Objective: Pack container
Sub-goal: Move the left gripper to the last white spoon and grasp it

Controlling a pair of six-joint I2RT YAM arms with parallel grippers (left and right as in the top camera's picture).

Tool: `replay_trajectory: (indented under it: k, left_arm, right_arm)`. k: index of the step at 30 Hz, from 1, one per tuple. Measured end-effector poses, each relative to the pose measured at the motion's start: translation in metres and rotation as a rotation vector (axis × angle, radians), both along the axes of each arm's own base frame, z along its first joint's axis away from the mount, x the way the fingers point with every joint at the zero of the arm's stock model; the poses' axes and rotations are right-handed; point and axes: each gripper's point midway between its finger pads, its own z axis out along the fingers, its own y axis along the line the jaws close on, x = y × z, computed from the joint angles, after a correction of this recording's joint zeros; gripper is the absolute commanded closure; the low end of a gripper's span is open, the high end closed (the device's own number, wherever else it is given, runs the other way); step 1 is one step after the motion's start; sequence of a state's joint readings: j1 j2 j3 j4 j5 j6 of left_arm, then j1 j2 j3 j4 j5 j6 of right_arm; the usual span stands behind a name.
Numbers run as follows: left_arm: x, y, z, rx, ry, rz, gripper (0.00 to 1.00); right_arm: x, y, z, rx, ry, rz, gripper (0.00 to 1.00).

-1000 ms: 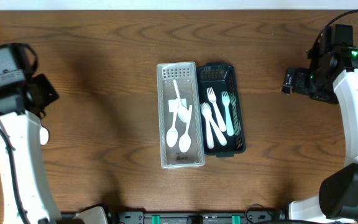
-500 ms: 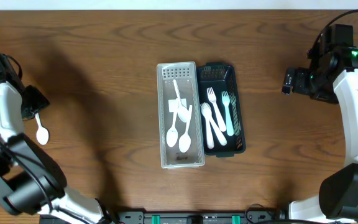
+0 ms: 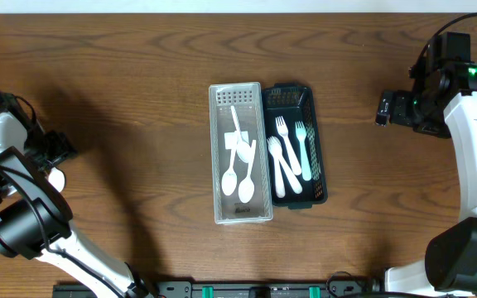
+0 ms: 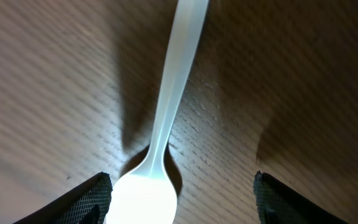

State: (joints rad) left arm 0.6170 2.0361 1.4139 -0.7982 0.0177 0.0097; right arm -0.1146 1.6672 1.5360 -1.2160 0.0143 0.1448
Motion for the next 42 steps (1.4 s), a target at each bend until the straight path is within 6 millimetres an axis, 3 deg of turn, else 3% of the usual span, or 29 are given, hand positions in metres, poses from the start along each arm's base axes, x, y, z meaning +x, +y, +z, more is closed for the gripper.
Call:
replay_trajectory:
  k: [11,23,32,42]
  left_arm:
    - [-0.004,0.015,-0.001,-0.014,-0.037,0.013,0.25]
    - [-0.003,0.012,-0.014,-0.044,-0.026,0.006,0.26]
    - [-0.003,0.012,-0.014,-0.043,-0.029,0.008,0.64]
    - [-0.002,0.012,-0.014,-0.045,-0.030,0.005,0.87]
  right_arm:
    - [0.000,0.000,0.000,0.000,0.000,0.000,0.01]
    - [-0.001,0.000,0.000,0.000,0.003,0.000,0.01]
    - [-0.001,0.000,0.000,0.000,0.003,0.000,0.01]
    - [-0.001,0.000,0.000,0.000,0.003,0.000,0.01]
